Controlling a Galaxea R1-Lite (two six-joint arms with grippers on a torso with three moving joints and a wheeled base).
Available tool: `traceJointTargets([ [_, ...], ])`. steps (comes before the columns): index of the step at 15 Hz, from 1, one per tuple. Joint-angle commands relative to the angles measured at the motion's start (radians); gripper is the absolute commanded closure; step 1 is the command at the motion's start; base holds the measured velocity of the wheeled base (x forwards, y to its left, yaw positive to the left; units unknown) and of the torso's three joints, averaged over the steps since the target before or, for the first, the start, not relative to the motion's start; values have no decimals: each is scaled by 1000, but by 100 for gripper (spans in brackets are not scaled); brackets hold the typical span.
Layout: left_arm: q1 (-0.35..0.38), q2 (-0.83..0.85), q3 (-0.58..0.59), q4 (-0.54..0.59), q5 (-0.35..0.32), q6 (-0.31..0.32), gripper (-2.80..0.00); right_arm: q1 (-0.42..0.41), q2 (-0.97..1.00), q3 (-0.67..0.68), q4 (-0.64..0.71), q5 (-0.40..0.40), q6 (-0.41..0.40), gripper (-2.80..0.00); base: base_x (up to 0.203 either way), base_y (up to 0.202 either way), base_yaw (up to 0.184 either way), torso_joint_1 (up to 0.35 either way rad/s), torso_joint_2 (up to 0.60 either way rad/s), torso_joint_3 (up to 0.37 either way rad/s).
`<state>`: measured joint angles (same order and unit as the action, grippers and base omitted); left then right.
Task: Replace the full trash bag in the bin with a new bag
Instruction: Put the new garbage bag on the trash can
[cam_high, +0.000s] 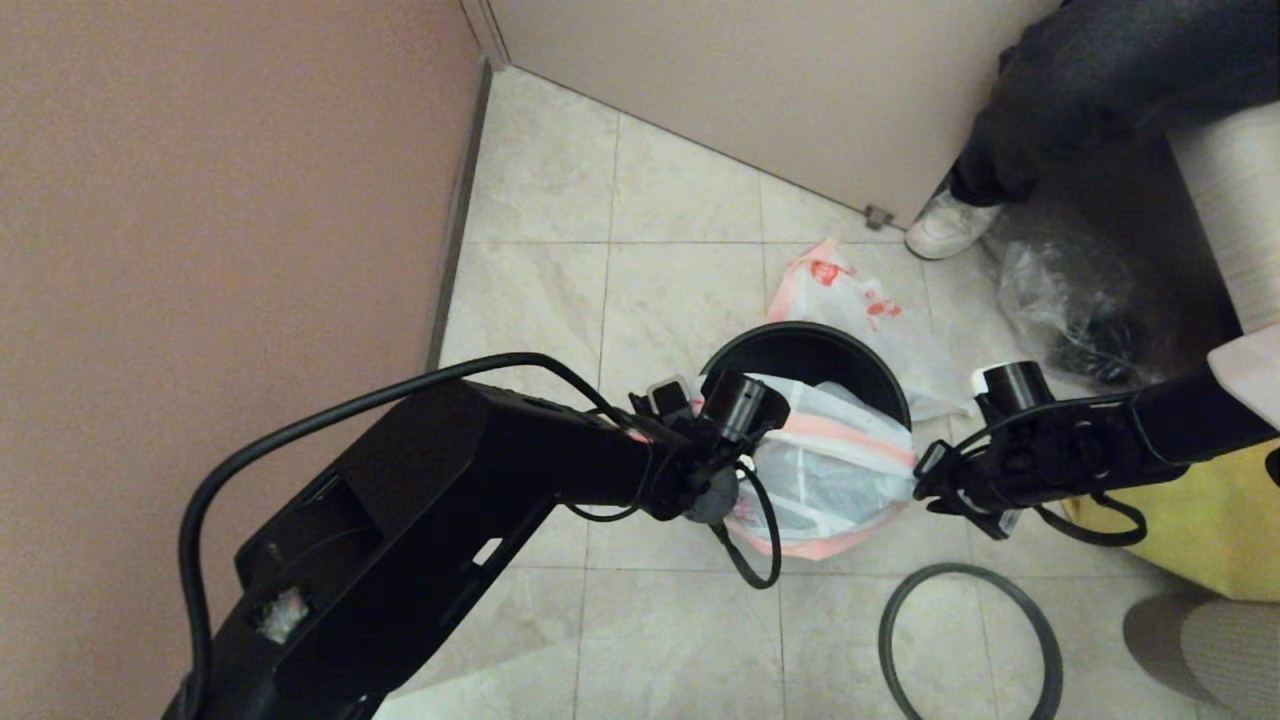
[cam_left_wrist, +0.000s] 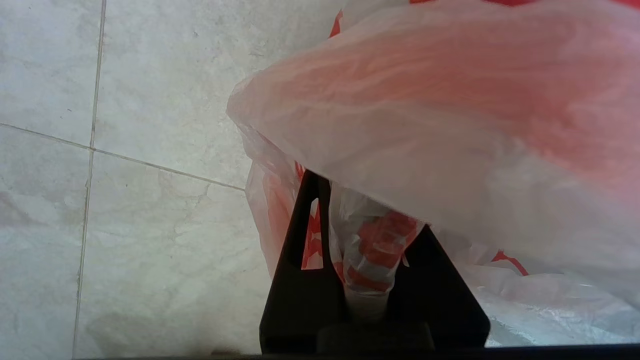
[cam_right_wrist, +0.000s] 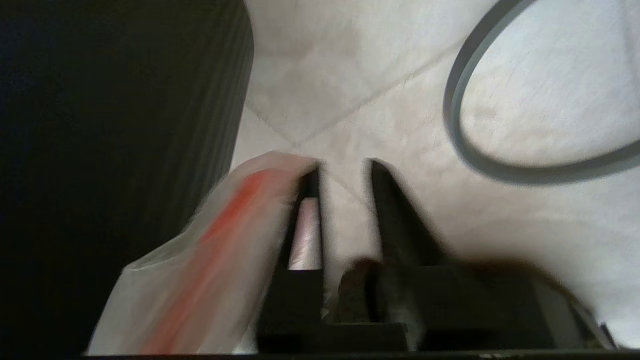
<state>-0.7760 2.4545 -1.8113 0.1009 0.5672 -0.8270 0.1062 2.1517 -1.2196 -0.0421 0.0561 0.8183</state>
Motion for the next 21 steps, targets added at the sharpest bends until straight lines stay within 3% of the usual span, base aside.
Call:
traceJointTargets([
  [1,-3,-1,1,0,3,-3,0,5,-32,18,5,-13,2,-280,0,0,0,0,0,0],
  [5,3,16,-3,-3,3,11,0,6,-195,214,9,-6,-26,-280,0,0,0,0,0,0],
  [8,-6,35,-7,-3,3,11,0,0,-383,360,5,52,-32,-280,0,0,0,0,0,0],
  [9,-14,34,-5,-3,3,11,0,0,-435,413,1,85,-45,0,0,0,0,0,0,0],
  [11,-15,31,-5,-4,3,12,0,3,-466,472,-29,125,-87,0,0,0,0,0,0,0],
  [15,-31,23,0,-1,3,12,0,47,-417,511,-144,116,-92,0,0,0,0,0,0,0],
  [21,-46,-3,17,0,4,12,0,85,-225,511,-334,-12,-121,0,0,0,0,0,0,0],
])
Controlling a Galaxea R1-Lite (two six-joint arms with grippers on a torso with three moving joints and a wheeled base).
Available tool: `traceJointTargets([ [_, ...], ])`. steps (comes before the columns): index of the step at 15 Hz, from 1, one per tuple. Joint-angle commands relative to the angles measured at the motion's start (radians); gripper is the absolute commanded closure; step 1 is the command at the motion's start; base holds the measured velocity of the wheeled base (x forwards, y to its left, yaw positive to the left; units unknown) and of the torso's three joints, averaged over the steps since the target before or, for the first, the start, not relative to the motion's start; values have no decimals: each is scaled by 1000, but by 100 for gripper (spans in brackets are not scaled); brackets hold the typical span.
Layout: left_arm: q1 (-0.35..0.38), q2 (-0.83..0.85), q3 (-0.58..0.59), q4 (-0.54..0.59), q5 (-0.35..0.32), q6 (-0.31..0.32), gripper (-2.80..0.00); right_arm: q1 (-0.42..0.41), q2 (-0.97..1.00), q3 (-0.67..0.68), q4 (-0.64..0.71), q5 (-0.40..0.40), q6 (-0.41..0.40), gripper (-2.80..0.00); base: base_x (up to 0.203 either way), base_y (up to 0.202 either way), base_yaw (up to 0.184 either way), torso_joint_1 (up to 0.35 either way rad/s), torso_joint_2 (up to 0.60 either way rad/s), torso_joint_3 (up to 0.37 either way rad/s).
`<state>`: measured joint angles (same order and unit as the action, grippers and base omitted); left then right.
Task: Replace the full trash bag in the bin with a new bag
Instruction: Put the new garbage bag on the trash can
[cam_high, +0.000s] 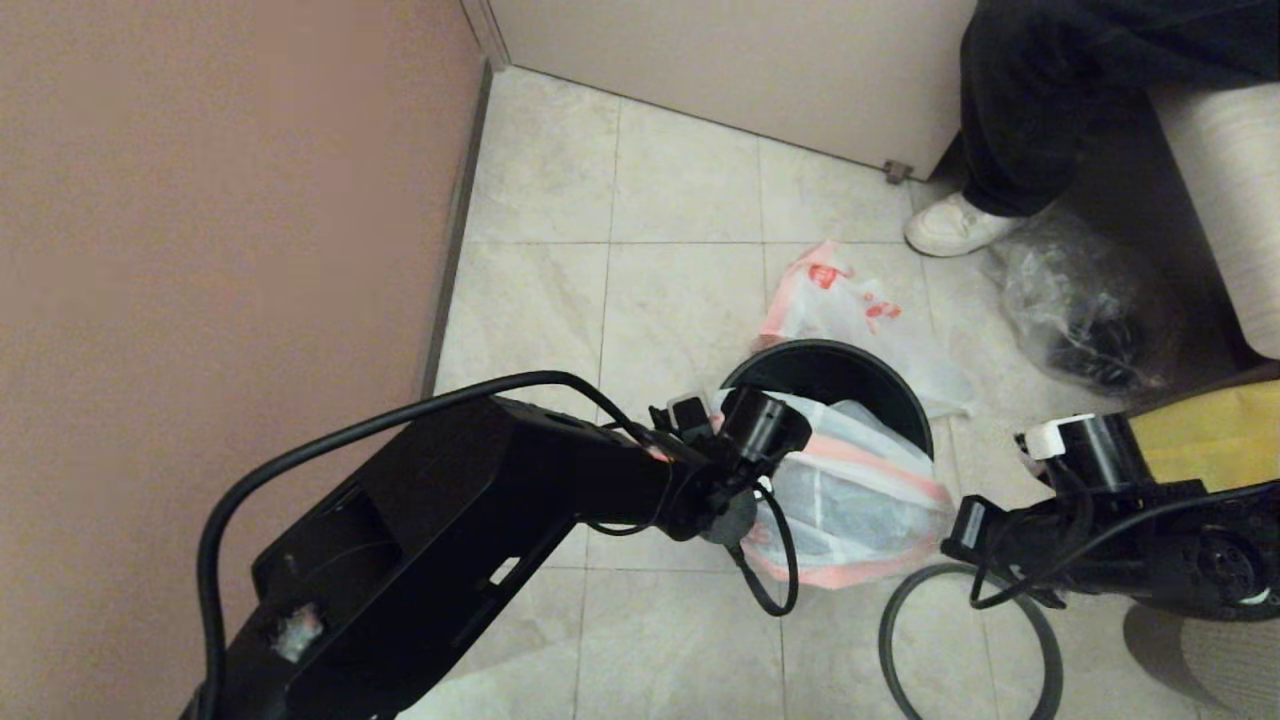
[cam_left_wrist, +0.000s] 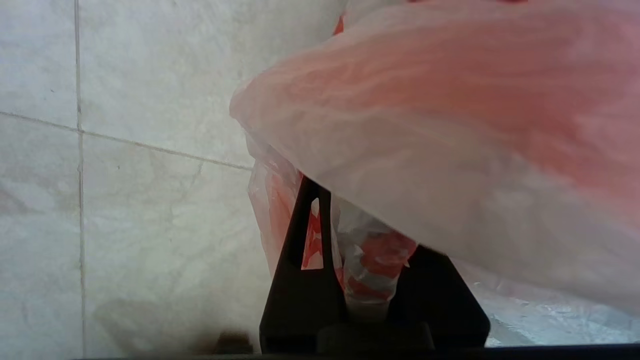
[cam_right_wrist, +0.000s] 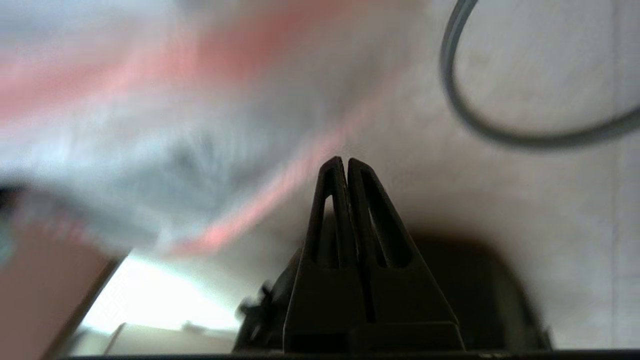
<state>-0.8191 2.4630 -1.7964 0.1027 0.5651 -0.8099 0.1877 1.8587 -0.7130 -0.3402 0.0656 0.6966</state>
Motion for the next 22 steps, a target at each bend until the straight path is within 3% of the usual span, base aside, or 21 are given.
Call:
traceJointTargets([
  [1,-10,-15,2,-1,7,-2,0,1,82,6,-70,-39,1,0,0,0,0,0,0,0],
  [6,-25,-42,54,1,9,0,0,2,111,51,-400,-106,8,0,0,0,0,0,0,0],
  [11,-46,-53,80,2,12,48,0,-5,133,145,-703,-113,26,0,0,0,0,0,0,0],
  [17,-98,-59,116,-4,13,129,0,-7,171,155,-757,-110,31,0,0,0,0,0,0,0],
  [22,-114,-56,186,-12,13,130,0,-15,196,162,-854,-111,31,0,0,0,0,0,0,0],
])
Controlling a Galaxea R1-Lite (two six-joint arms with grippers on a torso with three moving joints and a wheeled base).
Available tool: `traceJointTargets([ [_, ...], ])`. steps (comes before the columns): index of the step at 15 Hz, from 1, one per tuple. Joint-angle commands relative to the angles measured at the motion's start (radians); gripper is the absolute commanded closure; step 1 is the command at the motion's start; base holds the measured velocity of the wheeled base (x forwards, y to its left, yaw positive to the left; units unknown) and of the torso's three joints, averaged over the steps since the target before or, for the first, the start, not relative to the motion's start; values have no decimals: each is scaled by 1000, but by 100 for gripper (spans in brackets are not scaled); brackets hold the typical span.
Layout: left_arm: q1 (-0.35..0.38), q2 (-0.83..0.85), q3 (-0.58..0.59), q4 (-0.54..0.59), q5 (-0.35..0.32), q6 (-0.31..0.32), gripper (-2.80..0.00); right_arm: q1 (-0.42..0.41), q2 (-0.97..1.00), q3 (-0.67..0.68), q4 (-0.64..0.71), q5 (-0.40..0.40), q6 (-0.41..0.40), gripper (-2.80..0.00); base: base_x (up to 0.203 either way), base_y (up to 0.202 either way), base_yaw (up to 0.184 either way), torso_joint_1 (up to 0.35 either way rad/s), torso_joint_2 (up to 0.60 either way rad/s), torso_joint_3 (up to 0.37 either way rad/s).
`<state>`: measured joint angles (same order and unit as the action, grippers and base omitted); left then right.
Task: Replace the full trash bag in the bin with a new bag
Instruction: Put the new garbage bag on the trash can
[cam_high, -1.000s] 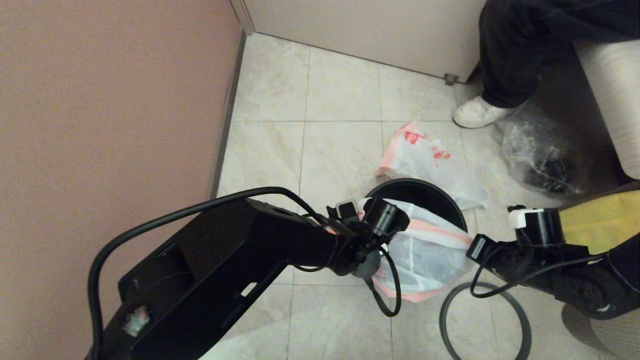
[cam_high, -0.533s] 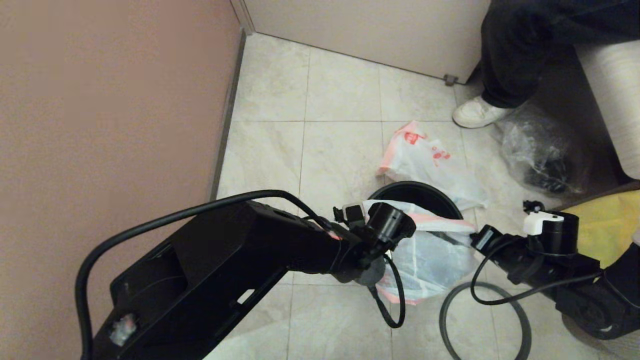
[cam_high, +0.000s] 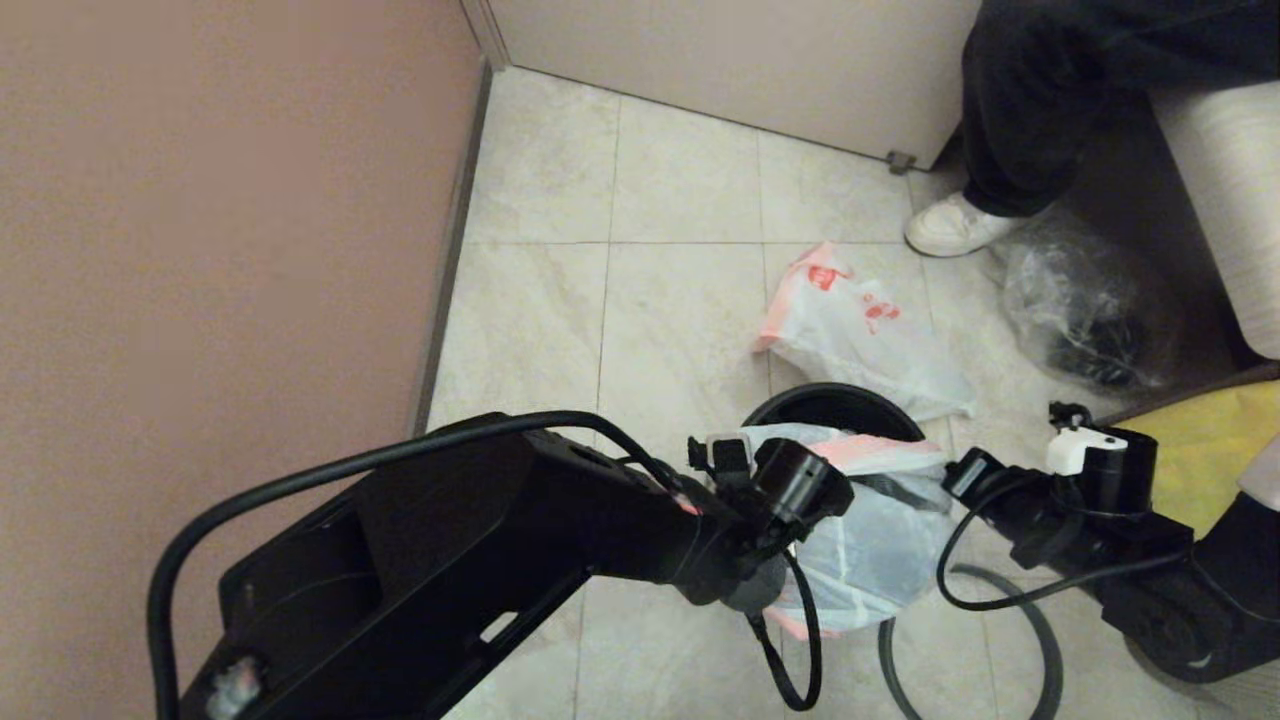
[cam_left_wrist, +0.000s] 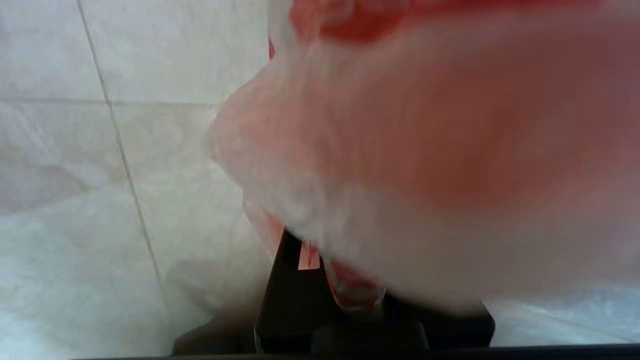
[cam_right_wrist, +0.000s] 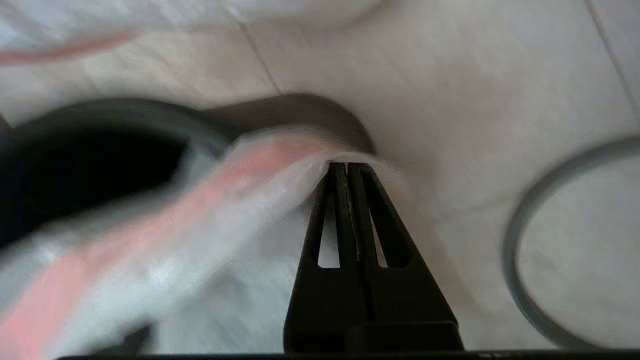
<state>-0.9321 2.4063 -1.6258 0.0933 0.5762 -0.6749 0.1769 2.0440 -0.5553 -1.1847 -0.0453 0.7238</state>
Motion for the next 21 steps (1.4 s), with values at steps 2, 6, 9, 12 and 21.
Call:
traceJointTargets([
  [2,2,-4,50,-6,0,-7,0,-10,-25,5,-9,2,21,0,0,0,0,0,0,0],
  [6,3,-38,133,-89,-4,-9,0,1,-79,-9,17,8,28,0,0,0,0,0,0,0],
  [9,12,-73,205,-119,-27,-9,0,1,-109,-42,62,34,30,0,0,0,0,0,0,0],
  [12,26,-96,282,-186,-38,20,0,-1,-108,-52,86,69,31,0,0,0,0,0,0,0],
  [21,33,-98,301,-352,-48,49,0,207,-447,-55,657,76,-34,0,0,0,0,0,0,0],
])
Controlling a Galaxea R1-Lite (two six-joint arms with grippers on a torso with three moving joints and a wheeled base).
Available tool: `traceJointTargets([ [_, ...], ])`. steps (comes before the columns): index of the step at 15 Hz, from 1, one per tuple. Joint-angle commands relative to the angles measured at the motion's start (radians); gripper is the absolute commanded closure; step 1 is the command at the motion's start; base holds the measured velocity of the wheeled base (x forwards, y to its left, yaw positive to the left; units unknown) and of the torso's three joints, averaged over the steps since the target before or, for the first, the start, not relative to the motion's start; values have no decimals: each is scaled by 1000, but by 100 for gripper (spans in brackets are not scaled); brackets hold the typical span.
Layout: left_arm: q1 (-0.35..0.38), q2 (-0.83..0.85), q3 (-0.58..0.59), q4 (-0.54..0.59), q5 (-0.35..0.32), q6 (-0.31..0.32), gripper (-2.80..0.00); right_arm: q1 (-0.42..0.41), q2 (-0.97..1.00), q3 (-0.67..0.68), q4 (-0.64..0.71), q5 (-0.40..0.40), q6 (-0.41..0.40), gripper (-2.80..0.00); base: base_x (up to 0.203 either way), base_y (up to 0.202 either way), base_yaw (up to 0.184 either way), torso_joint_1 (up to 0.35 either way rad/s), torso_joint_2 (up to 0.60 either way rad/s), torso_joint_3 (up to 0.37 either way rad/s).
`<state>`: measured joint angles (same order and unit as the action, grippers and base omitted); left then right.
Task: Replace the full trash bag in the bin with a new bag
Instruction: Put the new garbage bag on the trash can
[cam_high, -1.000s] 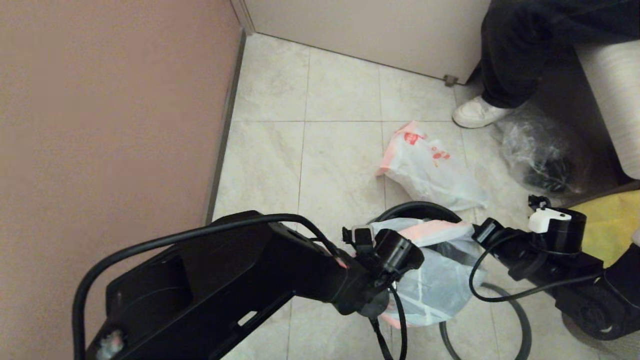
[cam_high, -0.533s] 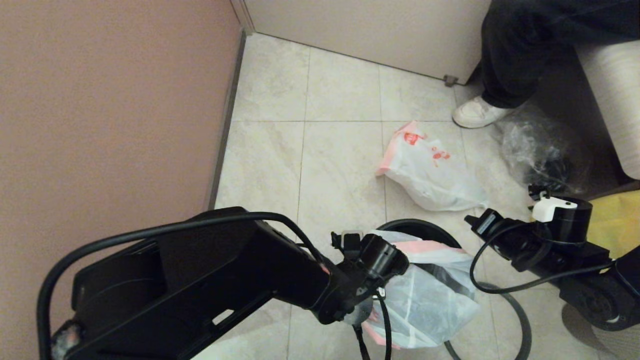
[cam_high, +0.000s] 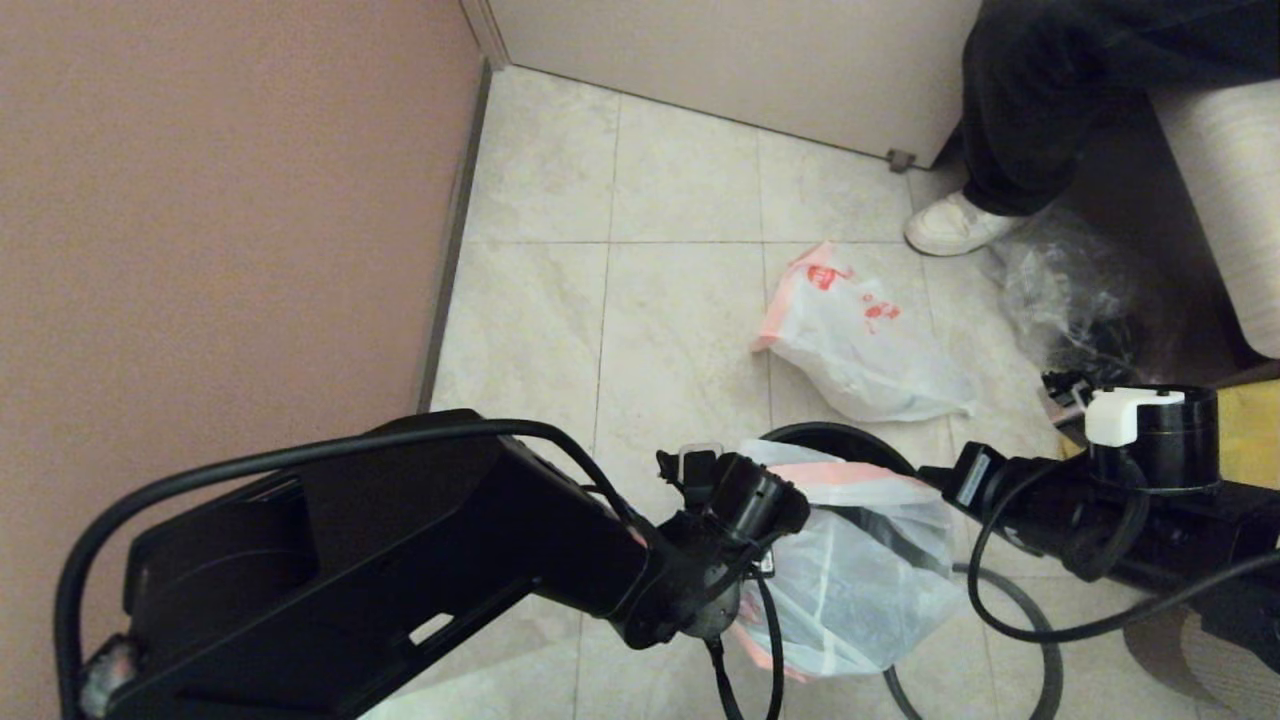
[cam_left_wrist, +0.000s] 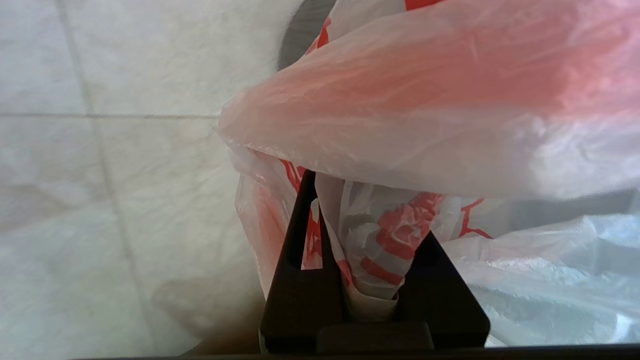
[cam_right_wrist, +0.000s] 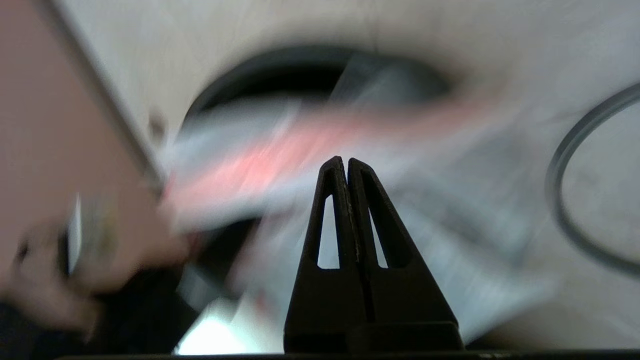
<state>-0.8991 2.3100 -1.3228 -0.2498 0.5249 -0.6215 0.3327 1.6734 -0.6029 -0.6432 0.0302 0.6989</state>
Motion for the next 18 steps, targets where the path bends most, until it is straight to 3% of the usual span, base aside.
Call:
traceJointTargets([
  [1,0,-2,-5,-12,4,-4,0,62,-53,-15,153,1,-20,0,0,0,0,0,0,0],
  [7,-12,4,-32,-11,-11,-3,0,50,239,-89,44,12,-131,0,0,0,0,0,0,0],
  [11,-11,3,-31,-12,-21,-4,0,-26,356,-179,-50,95,-177,0,0,0,0,0,0,0],
  [15,-14,11,-27,-11,-25,-4,0,-42,353,-202,-230,95,-175,0,0,0,0,0,0,0],
  [18,-24,20,-26,-11,-25,-5,0,-43,305,-203,-243,94,-136,0,0,0,0,0,0,0],
])
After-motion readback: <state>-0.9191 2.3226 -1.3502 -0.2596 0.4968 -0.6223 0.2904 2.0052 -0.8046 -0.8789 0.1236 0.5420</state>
